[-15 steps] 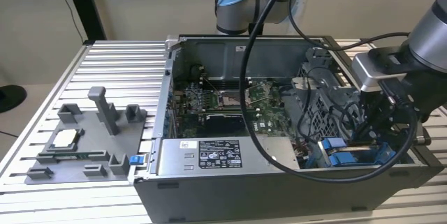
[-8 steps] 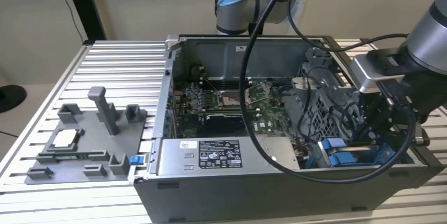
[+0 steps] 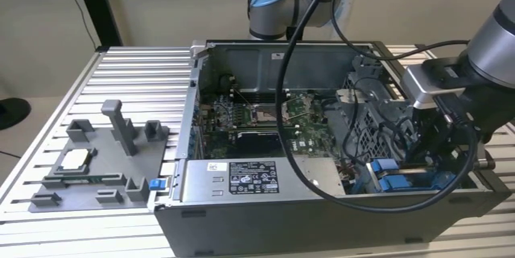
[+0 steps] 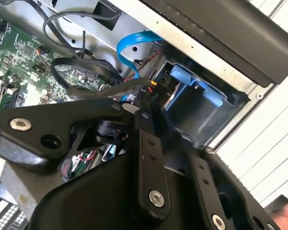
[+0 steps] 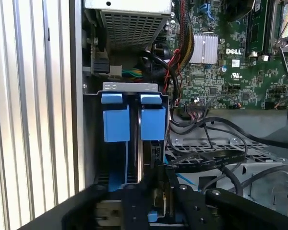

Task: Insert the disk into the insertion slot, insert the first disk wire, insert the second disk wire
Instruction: 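Insert the second disk wire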

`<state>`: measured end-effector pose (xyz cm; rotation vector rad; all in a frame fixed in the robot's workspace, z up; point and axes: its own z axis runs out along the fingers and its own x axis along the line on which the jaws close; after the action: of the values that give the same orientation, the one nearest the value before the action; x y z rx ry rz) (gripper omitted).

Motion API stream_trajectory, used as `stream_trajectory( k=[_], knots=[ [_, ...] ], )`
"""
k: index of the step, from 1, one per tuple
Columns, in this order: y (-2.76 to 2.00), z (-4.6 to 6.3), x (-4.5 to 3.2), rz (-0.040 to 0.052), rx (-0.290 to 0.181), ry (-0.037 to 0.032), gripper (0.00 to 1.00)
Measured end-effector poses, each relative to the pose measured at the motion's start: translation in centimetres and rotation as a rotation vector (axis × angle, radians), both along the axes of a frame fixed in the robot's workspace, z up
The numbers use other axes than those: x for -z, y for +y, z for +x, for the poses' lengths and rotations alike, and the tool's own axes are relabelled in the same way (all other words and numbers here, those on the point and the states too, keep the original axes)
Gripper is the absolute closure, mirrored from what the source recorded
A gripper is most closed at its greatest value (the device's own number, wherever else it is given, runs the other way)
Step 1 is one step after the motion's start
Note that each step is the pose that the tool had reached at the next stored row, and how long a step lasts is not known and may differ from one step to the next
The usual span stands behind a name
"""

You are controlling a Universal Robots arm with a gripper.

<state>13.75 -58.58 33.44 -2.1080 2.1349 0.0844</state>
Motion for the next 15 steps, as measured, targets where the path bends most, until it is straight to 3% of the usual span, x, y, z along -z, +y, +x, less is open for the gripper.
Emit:
stream_trajectory(
  k=[5, 15],
  knots=[
    [0.01, 0.0, -0.79, 0.0116, 0.0, 0.0, 0.0],
    [0.01, 0.0, -4.09, 0.0197, 0.0, 0.0, 0.0]
  ],
)
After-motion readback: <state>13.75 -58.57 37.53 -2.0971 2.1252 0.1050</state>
